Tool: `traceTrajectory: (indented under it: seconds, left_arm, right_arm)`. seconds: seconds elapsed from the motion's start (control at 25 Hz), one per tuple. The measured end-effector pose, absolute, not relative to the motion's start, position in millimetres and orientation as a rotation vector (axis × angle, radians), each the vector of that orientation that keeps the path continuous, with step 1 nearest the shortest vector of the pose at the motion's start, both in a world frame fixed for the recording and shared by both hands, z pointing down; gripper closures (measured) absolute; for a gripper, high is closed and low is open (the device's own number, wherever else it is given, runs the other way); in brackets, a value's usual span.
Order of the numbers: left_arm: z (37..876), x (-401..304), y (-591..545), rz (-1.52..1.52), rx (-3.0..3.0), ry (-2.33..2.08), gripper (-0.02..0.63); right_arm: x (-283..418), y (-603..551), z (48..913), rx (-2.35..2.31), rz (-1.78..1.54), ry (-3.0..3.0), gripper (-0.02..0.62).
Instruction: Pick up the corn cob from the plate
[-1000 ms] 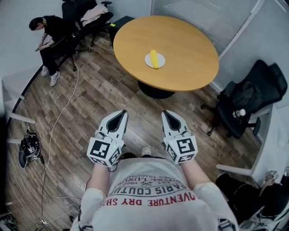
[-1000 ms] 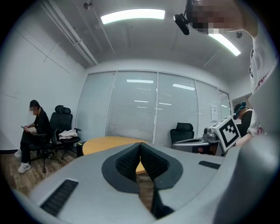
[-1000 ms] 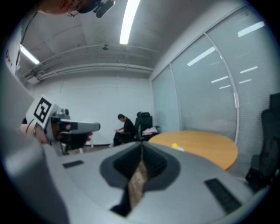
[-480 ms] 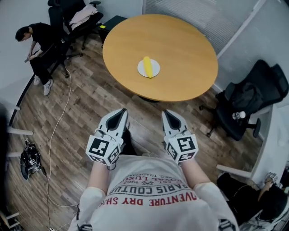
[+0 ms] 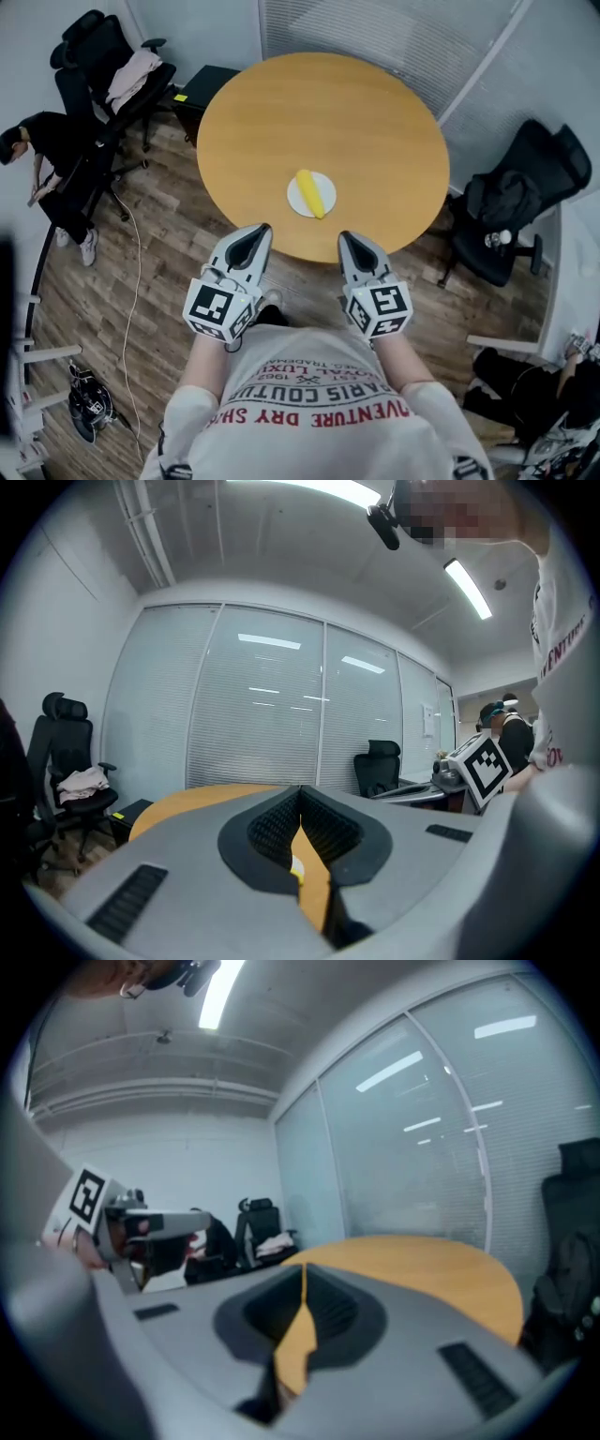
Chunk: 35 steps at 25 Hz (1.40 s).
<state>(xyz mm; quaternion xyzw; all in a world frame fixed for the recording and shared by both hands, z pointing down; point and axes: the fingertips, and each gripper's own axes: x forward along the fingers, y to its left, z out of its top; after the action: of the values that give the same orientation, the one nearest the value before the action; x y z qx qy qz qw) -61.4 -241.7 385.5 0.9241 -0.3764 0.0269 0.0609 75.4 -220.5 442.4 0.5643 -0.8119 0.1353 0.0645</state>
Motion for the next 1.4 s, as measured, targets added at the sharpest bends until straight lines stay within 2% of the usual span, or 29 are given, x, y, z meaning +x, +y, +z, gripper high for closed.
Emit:
traceTrajectory:
  seconds: [0.44, 0.88, 0.96, 1.12, 1.4]
  left_arm:
    - [410.5, -92.8, -353.6, 0.148, 2.82, -0.996, 0.571]
    - [464.0, -79.8, -402.5, 0.206, 2.691, -1.075, 0.571]
    - [477.5, -78.1, -409.5, 0.236, 2.66, -1.097, 0.571]
    - [506.7, -80.2, -420.7, 0.292, 2.579, -1.134, 0.571]
    - [550.5, -81.1, -435.2, 0.374, 2.518, -1.194, 0.571]
  right_arm:
    - [53.5, -312.0, 469.9, 1.824, 0.543, -2.29, 0.566]
    - [65.7, -360.5, 570.9, 1.465, 0.647, -2.136, 0.558]
    - [68.7, -370.3, 593.9, 1.403, 0.682, -2.108, 0.463]
    - [67.3, -386.4, 640.0, 1.275, 0.769, -2.045, 0.379]
    - [68.5, -412.6, 688.2, 1.168, 0.847, -1.945, 0.339]
